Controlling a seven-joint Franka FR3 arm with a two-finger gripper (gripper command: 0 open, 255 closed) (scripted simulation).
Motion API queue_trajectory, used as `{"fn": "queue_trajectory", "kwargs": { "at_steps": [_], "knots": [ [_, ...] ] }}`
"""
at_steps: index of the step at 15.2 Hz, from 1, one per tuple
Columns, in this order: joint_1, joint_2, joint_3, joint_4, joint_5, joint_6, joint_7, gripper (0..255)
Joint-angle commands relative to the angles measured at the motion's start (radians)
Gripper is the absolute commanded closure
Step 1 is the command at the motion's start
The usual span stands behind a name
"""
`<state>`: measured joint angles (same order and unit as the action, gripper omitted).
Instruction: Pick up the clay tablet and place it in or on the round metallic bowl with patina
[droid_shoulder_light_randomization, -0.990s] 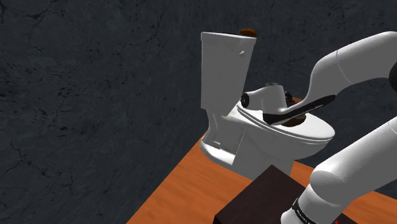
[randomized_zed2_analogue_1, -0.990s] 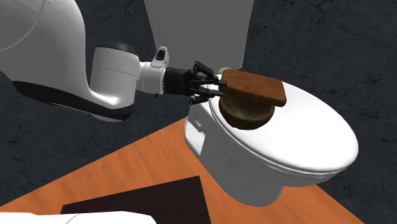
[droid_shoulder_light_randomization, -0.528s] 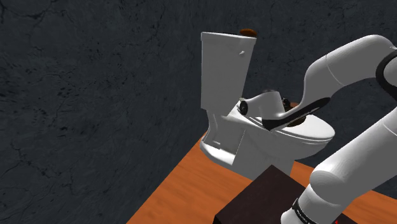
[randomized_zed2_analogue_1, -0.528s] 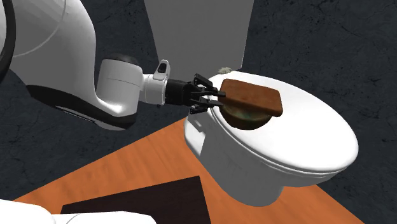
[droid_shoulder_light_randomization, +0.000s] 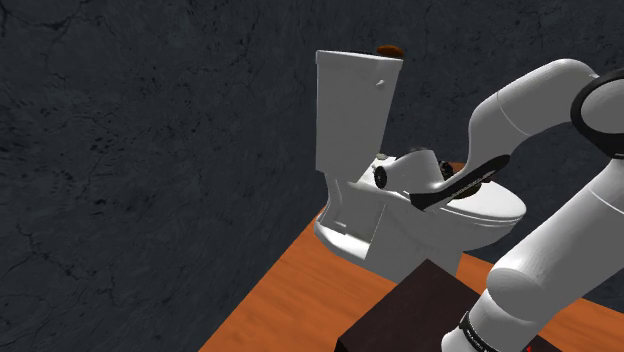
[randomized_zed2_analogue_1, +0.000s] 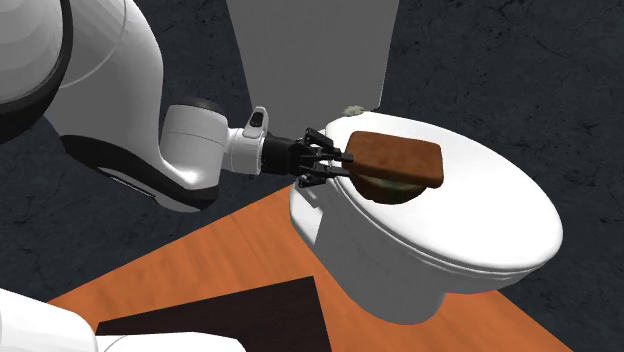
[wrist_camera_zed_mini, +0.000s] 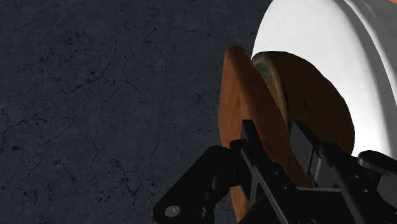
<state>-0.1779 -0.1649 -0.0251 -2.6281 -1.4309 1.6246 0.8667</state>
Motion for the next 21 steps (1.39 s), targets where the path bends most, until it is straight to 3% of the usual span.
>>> {"fn": "queue_trajectory", "kwargs": {
  "at_steps": [1, 4, 5, 10, 14, 21],
  "knots": [
    [-0.001, 0.003, -0.002, -0.002, 0.002, 0.002, 0.001, 255],
    [-0.001, 0.003, -0.002, -0.002, 0.002, 0.003, 0.001, 255],
    [-0.002, 0.003, -0.002, -0.003, 0.001, 0.003, 0.002, 0],
    [-0.001, 0.003, -0.002, -0.002, 0.002, 0.003, 0.001, 0],
    [0.068, 0.008, 0.073, 0.024, 0.120, -0.081, -0.004, 0],
    [0.068, 0.008, 0.073, 0.024, 0.120, -0.081, -0.004, 0]
  ]
}}
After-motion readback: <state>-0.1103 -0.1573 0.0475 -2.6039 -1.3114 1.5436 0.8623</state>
